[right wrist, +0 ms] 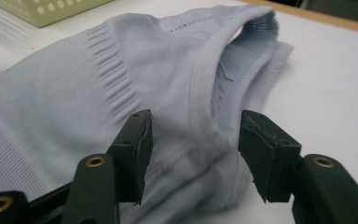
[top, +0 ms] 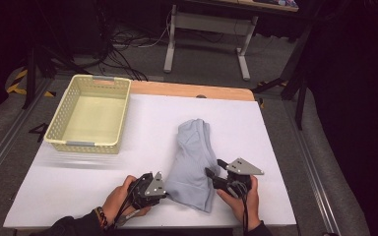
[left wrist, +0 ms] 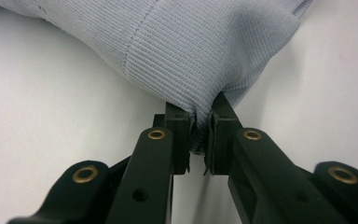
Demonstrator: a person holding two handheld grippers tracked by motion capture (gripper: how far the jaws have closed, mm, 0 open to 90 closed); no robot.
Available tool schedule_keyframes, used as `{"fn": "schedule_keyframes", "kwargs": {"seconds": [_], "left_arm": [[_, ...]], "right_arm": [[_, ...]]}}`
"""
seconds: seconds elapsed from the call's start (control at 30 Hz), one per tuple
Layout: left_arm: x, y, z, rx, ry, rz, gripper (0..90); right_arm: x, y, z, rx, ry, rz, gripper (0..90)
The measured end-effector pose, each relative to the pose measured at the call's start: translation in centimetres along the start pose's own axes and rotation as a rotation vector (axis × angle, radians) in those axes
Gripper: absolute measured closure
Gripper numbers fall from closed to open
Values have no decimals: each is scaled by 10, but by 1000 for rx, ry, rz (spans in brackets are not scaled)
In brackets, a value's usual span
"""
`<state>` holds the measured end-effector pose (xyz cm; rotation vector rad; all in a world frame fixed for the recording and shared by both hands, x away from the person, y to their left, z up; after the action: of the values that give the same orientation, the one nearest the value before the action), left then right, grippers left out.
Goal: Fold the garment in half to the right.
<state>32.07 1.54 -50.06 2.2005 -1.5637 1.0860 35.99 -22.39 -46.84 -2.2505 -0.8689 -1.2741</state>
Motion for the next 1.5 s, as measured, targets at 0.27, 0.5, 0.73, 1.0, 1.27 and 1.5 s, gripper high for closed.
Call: {"fn": "schedule_keyframes", "kwargs": {"seconds": [0.27, 0.5, 0.73, 1.0, 1.27, 1.5], "left_arm": [[-5, 8, -3, 5, 28, -71, 817], [-5, 13, -4, 11, 34, -81, 816], [-4, 18, -4, -4, 37, -68, 815], [-3, 19, -4, -4, 43, -48, 810], [-4, 20, -4, -6, 47, -44, 796], [-4, 17, -8, 5, 56, -50, 475]], "right_arm": [[1, 0, 19, 66, -59, -48, 869], [5, 2, 9, 29, -24, -63, 756], [-1, 7, 12, 60, -58, -21, 544], [-10, 9, 26, 111, -128, -2, 643], [-5, 2, 19, 76, -117, -84, 830], [17, -3, -21, -12, -18, -133, 835]]}}
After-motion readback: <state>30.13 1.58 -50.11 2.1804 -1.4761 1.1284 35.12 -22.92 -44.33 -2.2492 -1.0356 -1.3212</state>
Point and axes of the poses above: each handheld gripper's, and its own axes: z roughly forward along the jaws, x roughly out of its top, y roughly to its right, the point moved 5 cm from there along z, roughly forward along the jaws, and after that the axes turned 9 degrees about x, right-handed, at the moved point
